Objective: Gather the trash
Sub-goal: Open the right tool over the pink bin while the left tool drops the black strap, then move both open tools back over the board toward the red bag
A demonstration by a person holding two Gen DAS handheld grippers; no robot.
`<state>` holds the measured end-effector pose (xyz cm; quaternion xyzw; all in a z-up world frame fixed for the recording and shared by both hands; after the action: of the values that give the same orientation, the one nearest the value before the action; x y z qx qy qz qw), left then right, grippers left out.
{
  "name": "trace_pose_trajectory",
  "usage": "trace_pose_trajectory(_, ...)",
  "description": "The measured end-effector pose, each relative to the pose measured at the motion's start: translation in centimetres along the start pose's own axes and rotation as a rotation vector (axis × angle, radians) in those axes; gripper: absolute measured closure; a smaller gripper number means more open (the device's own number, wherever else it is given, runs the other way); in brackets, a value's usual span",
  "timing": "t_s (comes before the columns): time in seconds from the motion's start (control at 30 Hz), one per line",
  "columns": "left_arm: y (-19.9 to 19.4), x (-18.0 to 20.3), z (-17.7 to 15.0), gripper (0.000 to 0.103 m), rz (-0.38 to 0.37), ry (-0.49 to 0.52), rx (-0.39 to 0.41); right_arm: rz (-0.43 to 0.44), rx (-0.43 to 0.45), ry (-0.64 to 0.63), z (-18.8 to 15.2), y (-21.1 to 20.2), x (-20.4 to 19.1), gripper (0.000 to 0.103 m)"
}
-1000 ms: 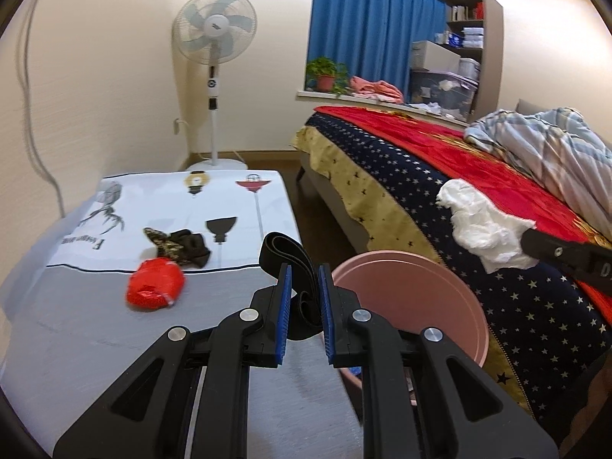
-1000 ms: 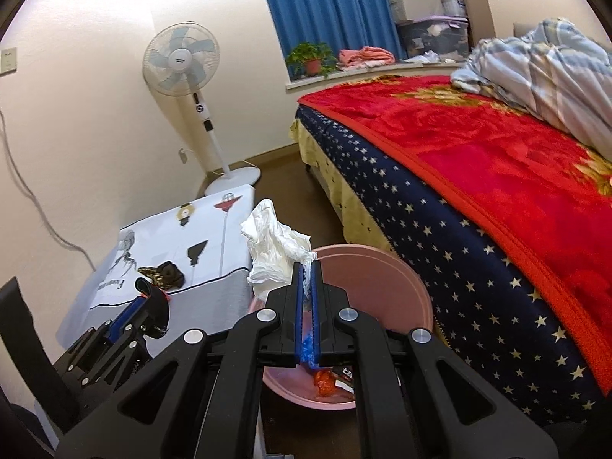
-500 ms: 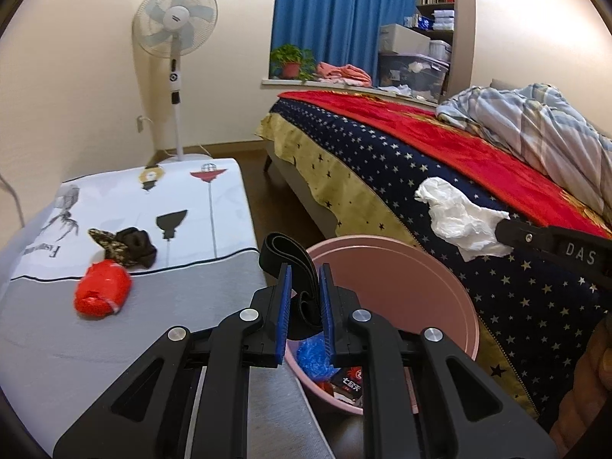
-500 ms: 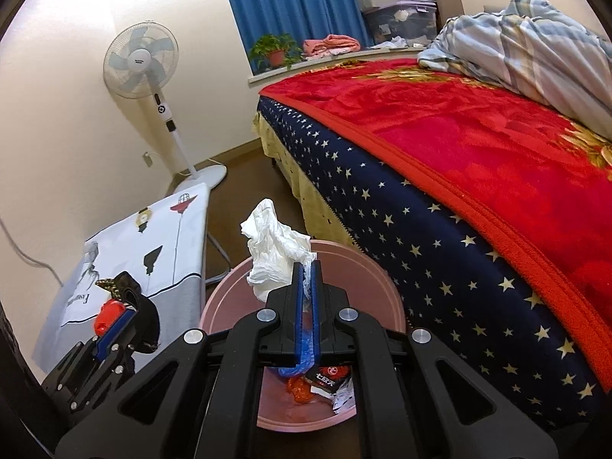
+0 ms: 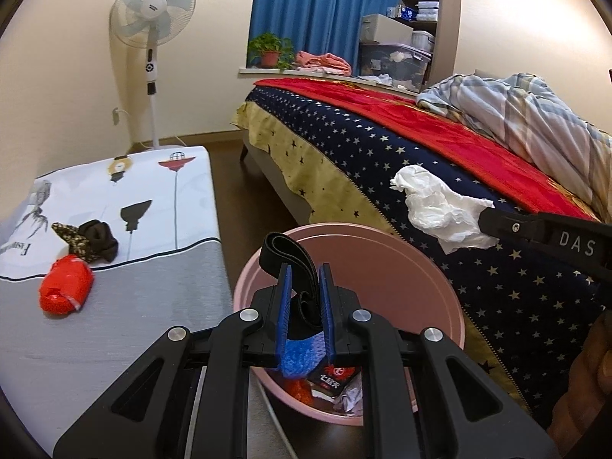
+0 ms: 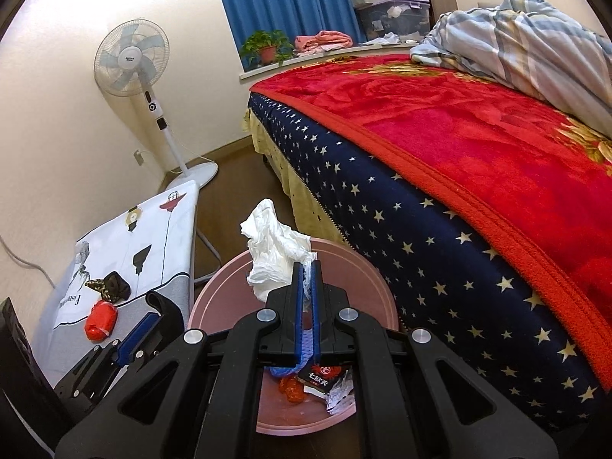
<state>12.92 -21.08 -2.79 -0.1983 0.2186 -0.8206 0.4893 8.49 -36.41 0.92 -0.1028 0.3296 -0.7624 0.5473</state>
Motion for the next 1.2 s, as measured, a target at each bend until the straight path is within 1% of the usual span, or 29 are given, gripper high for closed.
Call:
trace_pose_trajectory(0.07,0.1,0.3,0.0,0.085,-0.024,-0.003,-0.003,-0.009,-0.003,0.002,0.0,0.0,0.1,0.098)
trace_pose_trajectory(0.1,0.2,0.5,0.1,0.077,-0.042,-0.005,-0.004,-0.016,-0.004,0.005,0.0,0.0,0.3,0.095)
trace_pose_trajectory(0.13,0.2,0.6,0.1,0.072,-0.048,-0.004,-0.006,-0.030,-0.007,0.012,0.0,0.1,0.5,0.093)
trace_pose_trajectory(0.17,0.1,0.7,0.0,0.067,-0.049,-0.003,-0.003,-0.039,-0.011,0.018,0.0,0.2,0.6,0.088)
trace_pose_trajectory(0.2,0.0,0.6,0.0,0.067,-0.045,0.000,0.000,-0.044,-0.013,0.026,-0.1,0.2,0.8,0.083)
trace_pose_trajectory(0.23,0.0,0.6,-0.1,0.067,-0.043,-0.001,0.000,-0.043,-0.011,0.037,-0.1,0.2,1.1,0.072)
trace_pose_trajectory(0.27,-0.1,0.4,-0.1,0.067,-0.042,-0.003,0.000,-0.046,-0.008,0.044,-0.1,0.1,1.2,0.064)
trace_pose_trajectory(0.3,-0.4,0.2,0.0,0.067,-0.041,-0.006,0.003,-0.048,-0.005,0.046,-0.1,0.0,1.3,0.062)
trace_pose_trajectory(0.53,-2.1,-0.9,0.1,0.067,-0.025,-0.009,0.024,-0.025,0.001,0.033,-0.5,-0.5,0.7,0.062)
trace_pose_trajectory(0.67,-3.4,-2.1,0.3,0.067,-0.004,-0.028,0.042,0.008,0.016,0.010,-0.6,-1.1,-0.2,0.062)
trace_pose_trajectory(0.83,-4.6,-4.3,0.3,0.067,0.037,-0.064,0.059,0.065,0.033,-0.025,-0.9,-1.8,-2.0,0.062)
trace_pose_trajectory(1.0,-5.1,-6.1,0.0,0.067,0.074,-0.096,0.060,0.117,0.045,-0.047,-1.3,-2.2,-3.7,0.062)
trace_pose_trajectory(1.2,-5.5,-9.2,-0.3,0.067,0.135,-0.165,0.065,0.171,0.048,-0.102,-1.7,-1.7,-6.1,0.062)
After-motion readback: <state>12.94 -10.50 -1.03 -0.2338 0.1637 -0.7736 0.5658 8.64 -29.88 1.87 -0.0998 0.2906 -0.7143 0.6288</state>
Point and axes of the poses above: each gripper's, at about its wrist camera, not at the fingertips, and y roughly the way its jaws point, x to its right, z to its top, the point moved 2 cm from there along y, roughly the way its jaws point
